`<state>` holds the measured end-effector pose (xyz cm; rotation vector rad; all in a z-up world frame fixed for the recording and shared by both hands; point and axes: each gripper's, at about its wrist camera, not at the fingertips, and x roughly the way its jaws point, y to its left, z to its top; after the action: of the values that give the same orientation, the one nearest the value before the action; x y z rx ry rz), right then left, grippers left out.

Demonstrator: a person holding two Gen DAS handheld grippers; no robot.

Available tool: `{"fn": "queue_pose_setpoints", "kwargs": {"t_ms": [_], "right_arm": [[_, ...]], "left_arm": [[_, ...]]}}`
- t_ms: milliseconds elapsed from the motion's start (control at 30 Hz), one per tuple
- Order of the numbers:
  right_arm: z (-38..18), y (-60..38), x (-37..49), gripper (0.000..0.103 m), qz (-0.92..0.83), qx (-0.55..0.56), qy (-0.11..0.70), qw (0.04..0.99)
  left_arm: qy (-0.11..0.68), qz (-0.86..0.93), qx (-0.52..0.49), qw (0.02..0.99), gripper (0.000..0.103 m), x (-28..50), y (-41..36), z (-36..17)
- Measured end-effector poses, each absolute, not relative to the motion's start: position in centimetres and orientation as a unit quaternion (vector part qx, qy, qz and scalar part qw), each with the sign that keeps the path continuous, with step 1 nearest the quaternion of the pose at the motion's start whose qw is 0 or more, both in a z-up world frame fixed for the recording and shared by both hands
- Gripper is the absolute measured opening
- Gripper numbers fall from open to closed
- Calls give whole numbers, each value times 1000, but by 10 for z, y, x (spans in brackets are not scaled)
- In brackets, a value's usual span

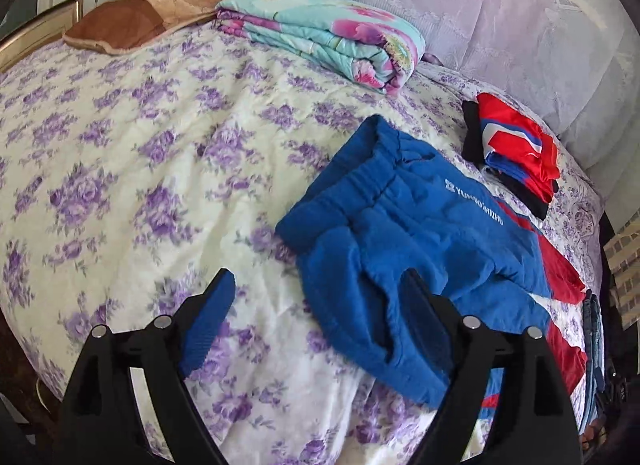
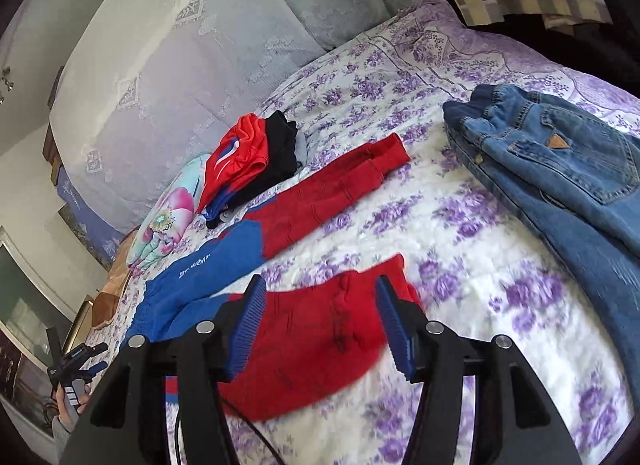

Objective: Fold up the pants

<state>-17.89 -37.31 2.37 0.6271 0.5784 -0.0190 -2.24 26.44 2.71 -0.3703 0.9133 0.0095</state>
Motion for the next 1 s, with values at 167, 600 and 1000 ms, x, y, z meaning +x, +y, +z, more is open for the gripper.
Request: {"fn": "queue_pose_setpoints", "kwargs": {"t_ms": [167, 600, 1000], "right_arm": [[22, -371, -226, 57, -18, 307, 285, 908], [-20, -361, -214, 57, 30, 377, 319, 869], [-34, -326, -158, 55, 8, 318, 356, 879]], "left_arm": [[465, 7, -217, 858, 82, -9, 269, -8], [428, 41, -163, 888, 87, 14, 246, -10], [410, 99, -87, 903, 98, 24, 222, -20]]}}
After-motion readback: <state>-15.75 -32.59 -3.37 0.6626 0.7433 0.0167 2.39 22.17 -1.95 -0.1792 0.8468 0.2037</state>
